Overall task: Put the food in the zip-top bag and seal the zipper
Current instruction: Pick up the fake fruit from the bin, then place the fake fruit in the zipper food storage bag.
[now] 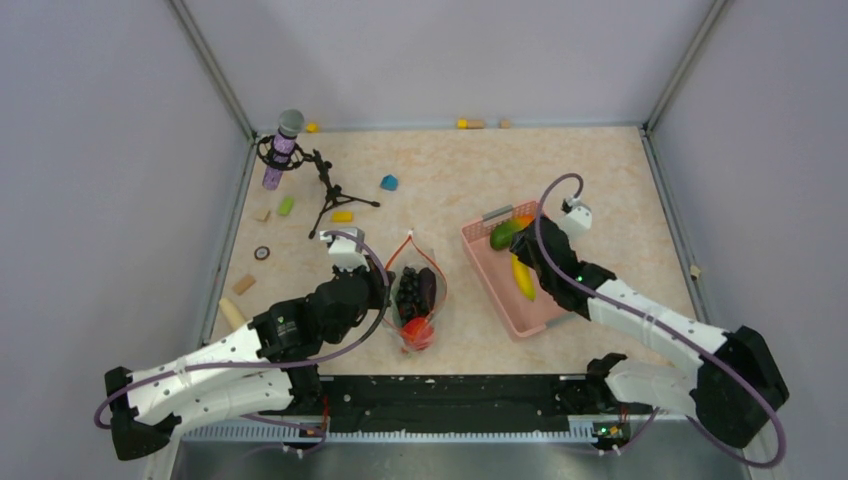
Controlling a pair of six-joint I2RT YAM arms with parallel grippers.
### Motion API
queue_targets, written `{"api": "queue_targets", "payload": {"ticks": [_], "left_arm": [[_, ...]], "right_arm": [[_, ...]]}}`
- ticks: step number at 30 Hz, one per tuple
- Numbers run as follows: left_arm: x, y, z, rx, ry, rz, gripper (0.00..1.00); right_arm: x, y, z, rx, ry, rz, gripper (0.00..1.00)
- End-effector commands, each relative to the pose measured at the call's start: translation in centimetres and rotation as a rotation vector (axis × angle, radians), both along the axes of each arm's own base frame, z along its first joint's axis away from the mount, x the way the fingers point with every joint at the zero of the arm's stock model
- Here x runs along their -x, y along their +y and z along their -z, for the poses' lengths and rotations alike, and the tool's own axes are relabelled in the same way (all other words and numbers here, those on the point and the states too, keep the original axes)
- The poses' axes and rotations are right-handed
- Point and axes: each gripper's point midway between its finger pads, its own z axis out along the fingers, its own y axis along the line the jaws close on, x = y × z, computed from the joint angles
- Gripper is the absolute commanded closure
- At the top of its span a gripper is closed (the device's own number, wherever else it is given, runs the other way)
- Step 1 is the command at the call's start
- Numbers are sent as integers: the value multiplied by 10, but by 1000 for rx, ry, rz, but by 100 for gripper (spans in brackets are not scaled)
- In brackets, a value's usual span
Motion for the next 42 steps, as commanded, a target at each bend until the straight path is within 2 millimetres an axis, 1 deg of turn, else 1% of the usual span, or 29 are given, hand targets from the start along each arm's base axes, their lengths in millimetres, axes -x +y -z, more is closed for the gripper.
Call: {"api": "queue_targets", "payload": {"ticks": [1,3,5,9,11,15,19,21,24,28,32,33,35,38,40,42], "left_arm": [[-3,0,-11,32,-31,-10,100],[-4,0,-10,30,-31,-11,100],[-4,0,-10,29,-30,-14,100],[-4,0,-9,25,-28,-14,100],[-4,0,-9,25,-29,-16,100],[-5,1,-9,22,-30,-20,100],[-6,3,-9,18,-34,-30,100],[-6,4,-10,16,-37,-38,100],[-7,6,-10,15,-39,-46,100],[-7,4,-9,10,-34,-39,100],[-7,5,-9,11,-34,-41,100],[-7,6,-10,13,-36,-43,100],[-7,7,-10,15,-38,-47,100],[-6,6,-10,19,-36,-43,100],[-6,6,-10,20,-36,-42,100],[-6,6,-10,22,-36,-43,100]], "right_arm": [[-13,6,-65,-38,-239,-77,80],[-11,21,-91,-70,-331,-179,80],[-5,46,-113,-99,-409,-335,80],[17,93,-157,-181,-567,-625,83],[26,111,-172,-189,-605,-721,83],[46,140,-202,-176,-690,-860,83],[80,168,-233,-219,-797,-977,84],[98,183,-246,-212,-853,-1030,84],[118,205,-264,-219,-902,-1109,85],[138,229,-281,-311,-967,-1200,86],[147,247,-285,-387,-1002,-1223,87],[150,252,-281,-410,-999,-1237,87],[157,263,-270,-436,-983,-1268,87],[159,269,-253,-457,-937,-1278,86],[157,267,-236,-467,-896,-1261,86],[157,261,-229,-491,-885,-1232,86]]}}
